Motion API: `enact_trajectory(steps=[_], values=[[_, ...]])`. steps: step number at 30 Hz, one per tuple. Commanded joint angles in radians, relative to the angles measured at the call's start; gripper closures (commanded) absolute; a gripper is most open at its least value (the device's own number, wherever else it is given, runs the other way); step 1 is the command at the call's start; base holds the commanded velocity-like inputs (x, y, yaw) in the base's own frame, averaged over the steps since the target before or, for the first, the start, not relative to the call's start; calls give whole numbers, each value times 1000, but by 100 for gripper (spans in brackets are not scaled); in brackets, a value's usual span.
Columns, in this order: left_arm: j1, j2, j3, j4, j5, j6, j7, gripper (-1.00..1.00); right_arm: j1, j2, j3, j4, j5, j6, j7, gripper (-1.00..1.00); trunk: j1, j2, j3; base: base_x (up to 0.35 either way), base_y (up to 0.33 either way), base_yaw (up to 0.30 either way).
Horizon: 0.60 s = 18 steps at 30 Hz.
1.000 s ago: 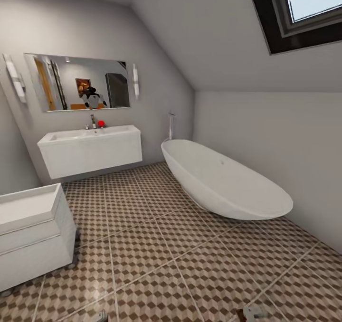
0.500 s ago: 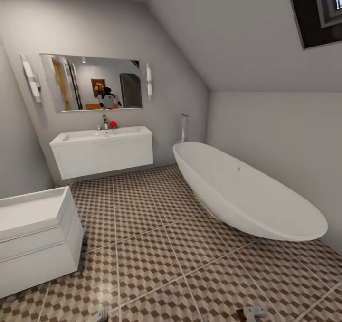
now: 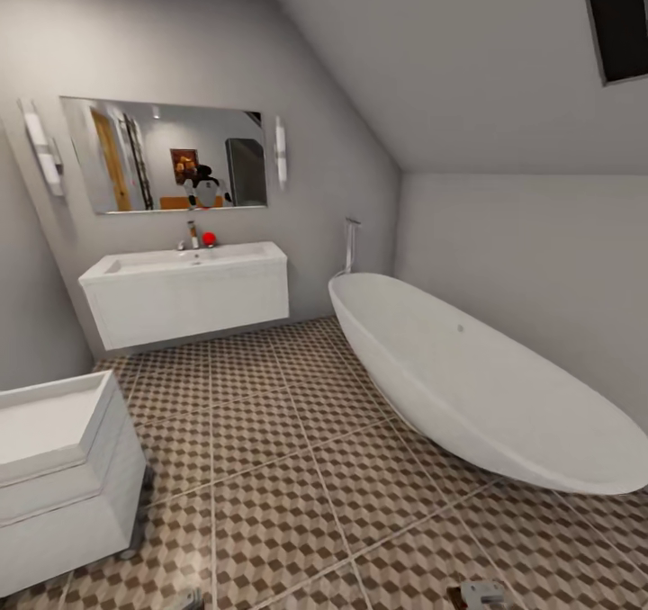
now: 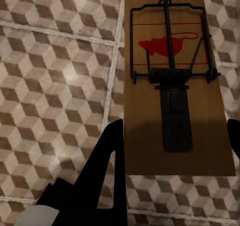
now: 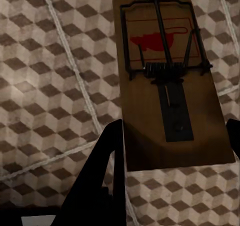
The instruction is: Take the four mousetraps from the cabinet in the bathroom and place them on the bathroom floor. Make sure all four end up on the same floor surface, and ensure that at least two of them are either under or directly next to the same bathroom sink.
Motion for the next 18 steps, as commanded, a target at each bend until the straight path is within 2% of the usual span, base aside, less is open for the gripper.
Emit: enact_trajectory(steps=[1, 6, 18], values=[[-1, 0, -2, 1, 9, -3, 3, 100, -1, -1, -8, 2, 8, -1, 0, 100, 1, 0, -1, 326, 0, 0], [-1, 0, -2, 1, 9, -4, 3, 100, -1, -1, -8, 2, 8, -4, -1, 100, 1, 0, -1, 326, 0, 70], [-1, 0, -2, 1, 9, -4, 3, 100, -1, -1, -8, 2, 8, -6, -1, 100, 1, 0, -1, 326, 0, 257]])
